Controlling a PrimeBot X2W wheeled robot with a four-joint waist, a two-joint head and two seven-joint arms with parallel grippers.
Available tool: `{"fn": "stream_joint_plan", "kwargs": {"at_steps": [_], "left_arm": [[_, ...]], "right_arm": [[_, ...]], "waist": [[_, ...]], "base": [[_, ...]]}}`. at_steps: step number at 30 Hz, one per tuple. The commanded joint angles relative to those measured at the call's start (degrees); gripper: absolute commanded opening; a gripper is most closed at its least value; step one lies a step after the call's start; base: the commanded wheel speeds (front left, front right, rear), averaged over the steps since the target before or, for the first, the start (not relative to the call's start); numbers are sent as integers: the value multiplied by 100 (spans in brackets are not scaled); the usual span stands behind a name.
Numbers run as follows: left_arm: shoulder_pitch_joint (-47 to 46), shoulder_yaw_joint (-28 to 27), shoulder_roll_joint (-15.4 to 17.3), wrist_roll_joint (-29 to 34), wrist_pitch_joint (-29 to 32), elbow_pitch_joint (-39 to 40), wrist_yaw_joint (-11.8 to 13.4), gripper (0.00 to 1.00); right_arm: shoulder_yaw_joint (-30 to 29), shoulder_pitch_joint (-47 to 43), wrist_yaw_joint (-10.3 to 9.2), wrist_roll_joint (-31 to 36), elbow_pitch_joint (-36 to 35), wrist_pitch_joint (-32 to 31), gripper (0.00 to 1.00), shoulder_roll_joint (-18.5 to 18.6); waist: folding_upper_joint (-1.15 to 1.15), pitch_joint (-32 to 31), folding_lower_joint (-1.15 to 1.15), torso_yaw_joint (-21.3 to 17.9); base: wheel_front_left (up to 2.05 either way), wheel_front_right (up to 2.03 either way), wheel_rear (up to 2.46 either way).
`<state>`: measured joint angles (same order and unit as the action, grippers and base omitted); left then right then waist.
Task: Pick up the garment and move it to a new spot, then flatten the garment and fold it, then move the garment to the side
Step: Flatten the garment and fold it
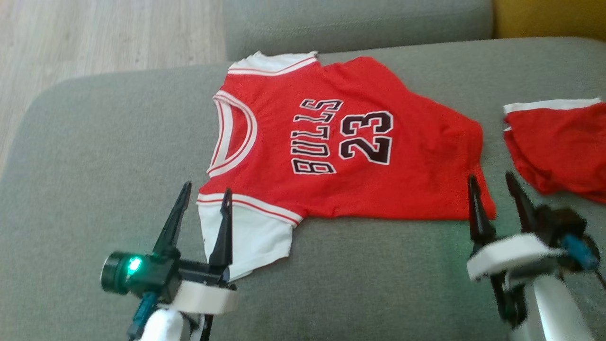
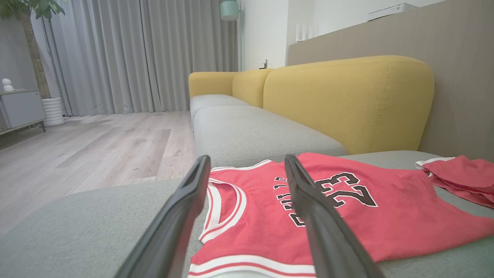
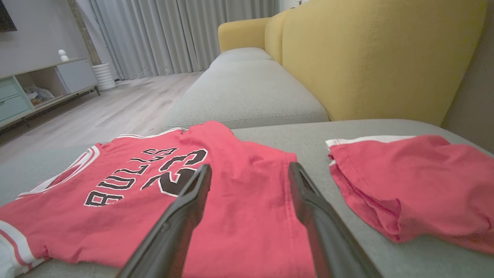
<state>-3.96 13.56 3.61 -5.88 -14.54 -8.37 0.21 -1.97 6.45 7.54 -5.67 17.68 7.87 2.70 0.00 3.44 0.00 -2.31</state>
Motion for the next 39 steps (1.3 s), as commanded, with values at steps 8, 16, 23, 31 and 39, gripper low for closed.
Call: {"fn": "stream_joint_plan", "kwargs": {"at_steps": [8,16,23,31,39], "left_arm": [[-809,135,-49,171,-46,241,-144,100],[-1241,391,-66,125,-46,74,-199,100],[-1455,596,-71,-28,-46,13,-125,100],[-1491,685,-72,-94,-46,-19,-43,100],[-1489,629,-73,-88,-46,-47,-28,100]], "right_arm": [[-144,1847,-5,742,259,-772,100,170],[-507,3295,-5,843,1862,-1672,100,778],[42,4088,-5,780,3350,-2160,100,1345],[1173,4438,-5,322,4360,-2484,100,1625],[1907,4771,-5,-336,4242,-1688,0,1866]], "waist": [[0,775,0,414],[0,1326,0,827],[0,1594,0,1113],[0,1611,0,1154],[0,1500,0,1044]], "base": [[0,0,0],[0,0,0],[0,0,0],[0,0,0],[0,0,0]]}}
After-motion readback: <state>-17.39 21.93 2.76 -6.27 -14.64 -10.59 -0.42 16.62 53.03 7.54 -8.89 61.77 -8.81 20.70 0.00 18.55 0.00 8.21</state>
